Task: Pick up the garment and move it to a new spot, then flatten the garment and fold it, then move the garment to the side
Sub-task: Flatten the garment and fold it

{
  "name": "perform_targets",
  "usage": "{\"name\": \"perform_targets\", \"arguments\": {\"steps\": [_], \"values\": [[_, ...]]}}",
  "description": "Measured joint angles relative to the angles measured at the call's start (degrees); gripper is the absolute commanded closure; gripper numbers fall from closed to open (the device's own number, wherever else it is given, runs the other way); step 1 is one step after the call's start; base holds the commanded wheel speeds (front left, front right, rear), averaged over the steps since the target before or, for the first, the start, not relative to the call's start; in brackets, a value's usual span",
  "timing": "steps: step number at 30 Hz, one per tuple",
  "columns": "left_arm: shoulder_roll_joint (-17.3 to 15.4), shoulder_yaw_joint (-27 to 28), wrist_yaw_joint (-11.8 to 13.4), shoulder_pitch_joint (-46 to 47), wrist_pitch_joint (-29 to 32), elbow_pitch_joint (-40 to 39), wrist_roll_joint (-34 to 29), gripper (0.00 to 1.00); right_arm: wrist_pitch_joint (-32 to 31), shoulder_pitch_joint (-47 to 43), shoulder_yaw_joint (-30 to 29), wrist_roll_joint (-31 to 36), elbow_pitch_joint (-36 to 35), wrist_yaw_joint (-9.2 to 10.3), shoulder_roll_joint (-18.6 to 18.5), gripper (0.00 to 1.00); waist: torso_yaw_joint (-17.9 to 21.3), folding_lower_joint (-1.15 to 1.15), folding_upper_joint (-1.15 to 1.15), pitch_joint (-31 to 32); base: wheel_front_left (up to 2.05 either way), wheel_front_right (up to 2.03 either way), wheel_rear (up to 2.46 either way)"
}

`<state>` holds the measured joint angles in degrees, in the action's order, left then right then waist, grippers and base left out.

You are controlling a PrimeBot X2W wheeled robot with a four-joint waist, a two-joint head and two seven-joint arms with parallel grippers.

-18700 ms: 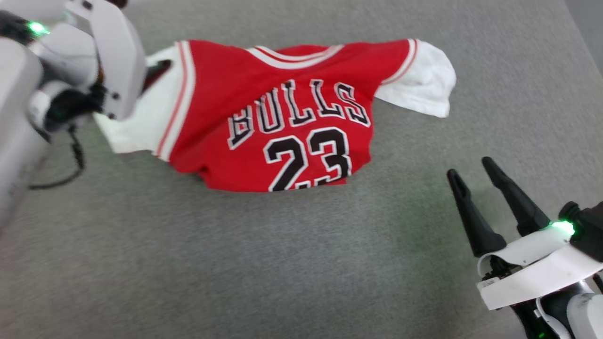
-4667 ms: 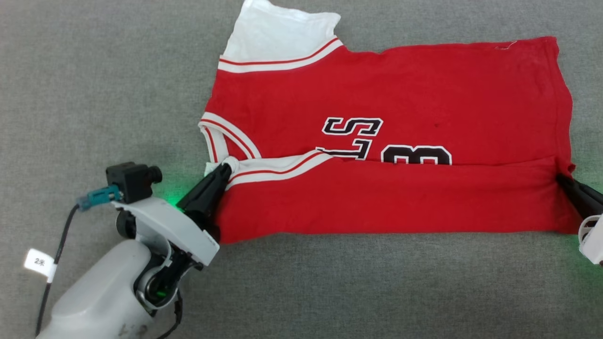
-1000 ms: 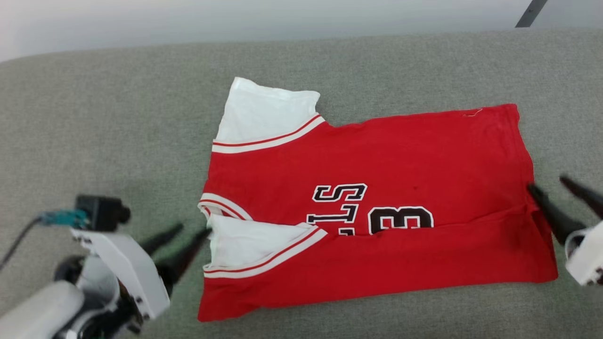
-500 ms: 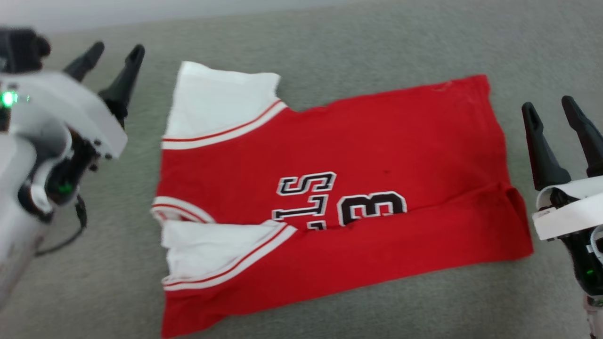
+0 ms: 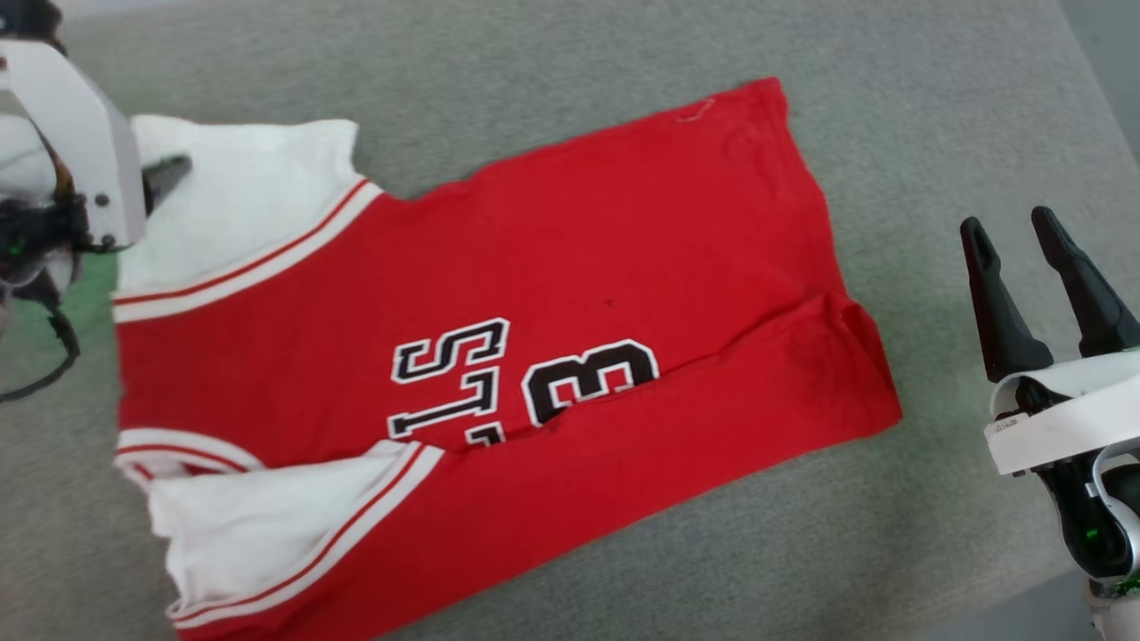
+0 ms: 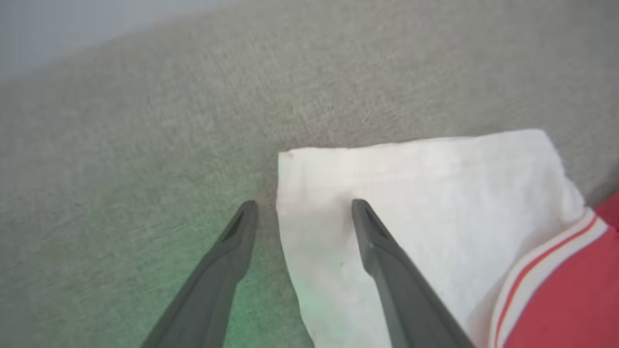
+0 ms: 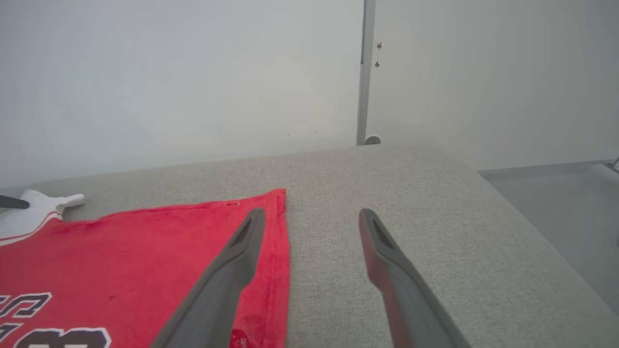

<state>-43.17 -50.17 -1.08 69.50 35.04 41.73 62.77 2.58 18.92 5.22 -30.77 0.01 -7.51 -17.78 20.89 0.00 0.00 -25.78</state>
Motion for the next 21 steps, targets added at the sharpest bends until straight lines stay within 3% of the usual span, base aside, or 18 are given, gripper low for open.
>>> {"name": "perform_targets", "arguments": {"steps": [5, 6, 8, 12, 18, 21], "values": [[0.45, -1.22, -0.02, 3.48, 7.61, 2.89, 0.70, 0.00, -0.32, 0.02, 0.87, -0.43, -0.23, 0.00, -0.78, 0.00, 1.47, 0.00, 0.00, -1.68, 0.00, 0.00, 0.00], [0.85, -0.83, 0.00, 3.89, 8.00, 3.39, 1.18, 0.38, -0.53, 0.06, 0.99, -0.51, -0.34, 0.00, -0.94, 0.00, 1.57, 0.00, 0.00, -2.01, 0.00, 0.00, 0.00], [1.31, -0.42, -0.53, 4.47, 8.78, 3.92, 2.03, 1.00, -1.22, 0.42, 1.75, -0.65, -0.55, 0.00, -1.56, 0.00, 1.59, 0.00, 0.00, -2.50, 0.00, 0.00, 0.00], [2.81, 0.09, -1.57, 5.01, 9.18, 4.53, 3.26, 1.00, -5.53, 4.10, 4.45, -1.32, 0.13, -0.01, -3.78, 0.00, 0.84, 0.00, 0.00, -2.85, 0.00, 0.00, 0.00], [5.61, 0.18, -3.47, 5.88, 7.68, 4.90, 3.72, 1.00, -19.74, 16.25, 9.62, -3.42, 6.00, 0.00, -7.13, 0.00, -1.41, 0.00, 0.00, -3.34, 0.00, 0.00, 0.00], [7.40, -0.36, -4.33, 6.80, 6.91, 4.79, 3.59, 1.00, -28.21, 23.02, 12.57, -8.61, 10.51, -0.01, -7.82, 0.00, -2.91, 0.00, 0.00, -3.78, 0.00, 0.00, 0.00]]}}
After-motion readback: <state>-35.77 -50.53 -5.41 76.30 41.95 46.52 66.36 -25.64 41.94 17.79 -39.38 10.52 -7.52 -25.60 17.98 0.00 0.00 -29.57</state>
